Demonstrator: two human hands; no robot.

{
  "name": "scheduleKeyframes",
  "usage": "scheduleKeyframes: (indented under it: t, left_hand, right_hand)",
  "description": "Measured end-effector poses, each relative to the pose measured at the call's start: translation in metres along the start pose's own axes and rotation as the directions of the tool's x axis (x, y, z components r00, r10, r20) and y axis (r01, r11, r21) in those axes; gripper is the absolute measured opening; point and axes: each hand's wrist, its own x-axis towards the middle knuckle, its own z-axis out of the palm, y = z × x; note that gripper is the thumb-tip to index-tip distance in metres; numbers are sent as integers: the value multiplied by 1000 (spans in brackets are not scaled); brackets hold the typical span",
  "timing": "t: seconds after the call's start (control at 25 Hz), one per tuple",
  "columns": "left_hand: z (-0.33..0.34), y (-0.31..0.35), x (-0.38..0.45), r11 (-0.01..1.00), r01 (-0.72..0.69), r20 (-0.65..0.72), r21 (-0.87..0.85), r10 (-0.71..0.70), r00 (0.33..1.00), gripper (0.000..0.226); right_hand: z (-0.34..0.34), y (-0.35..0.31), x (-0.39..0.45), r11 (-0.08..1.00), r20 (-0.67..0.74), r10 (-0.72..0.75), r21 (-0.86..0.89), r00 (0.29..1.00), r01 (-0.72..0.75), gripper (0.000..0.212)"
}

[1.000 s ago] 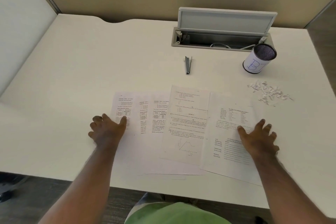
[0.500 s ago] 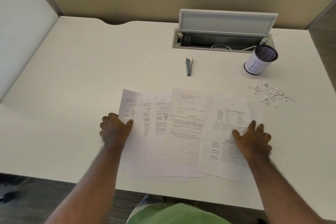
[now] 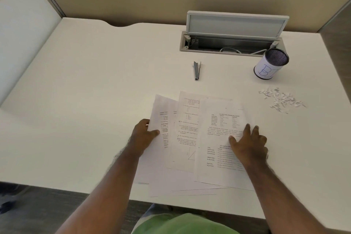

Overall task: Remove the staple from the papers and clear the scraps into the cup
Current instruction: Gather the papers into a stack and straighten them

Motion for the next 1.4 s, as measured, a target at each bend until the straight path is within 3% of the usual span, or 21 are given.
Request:
scheduleKeyframes:
  t: [0.28, 0.64, 0.88, 1.04, 1.08, 1.12, 1.2, 1.24, 1.32, 1.4]
  left_hand:
    - [27, 0, -8, 953, 120, 152, -279, -79, 985, 21]
    - [53, 5, -21, 944, 57, 321, -324, 53, 946, 35]
    - [68, 7, -28, 923, 116, 363, -366, 27, 932, 42]
    - [63, 17, -25, 915, 135, 374, -379, 18, 927, 40]
    - [59, 20, -23, 912, 127, 386, -389, 36, 922, 40]
    - [55, 25, -22, 907, 113, 402, -405, 65, 913, 40]
    - [45, 35, -19, 894, 66, 434, -443, 149, 889, 42]
    - [40, 41, -19, 888, 34, 446, -458, 196, 873, 42]
    - [31, 55, -17, 875, -39, 451, -482, 286, 845, 43]
    - [23, 71, -15, 858, -114, 434, -502, 363, 825, 45]
  right_hand:
    - [2, -9, -8, 996, -2, -82, 21, 997, 83, 79]
    - [5, -26, -18, 985, 22, -157, 79, 987, 155, 76]
    - [6, -29, -17, 946, 70, -280, 193, 958, 262, 77]
    - [8, -25, -5, 921, 8, -217, 332, 976, 202, 87]
    - [5, -24, 1, 867, 20, -173, 478, 985, 142, 91]
    - [0, -23, 7, 743, 74, -155, 665, 985, 67, 95]
    - [-14, -16, 17, 374, 162, -268, 926, 950, -52, 96]
    - [-22, -12, 21, 254, 170, -374, 964, 912, -75, 88]
    - [-39, -10, 26, 142, 134, -540, 988, 831, -66, 62]
    - [-56, -13, 28, 100, 87, -567, 994, 819, -36, 44]
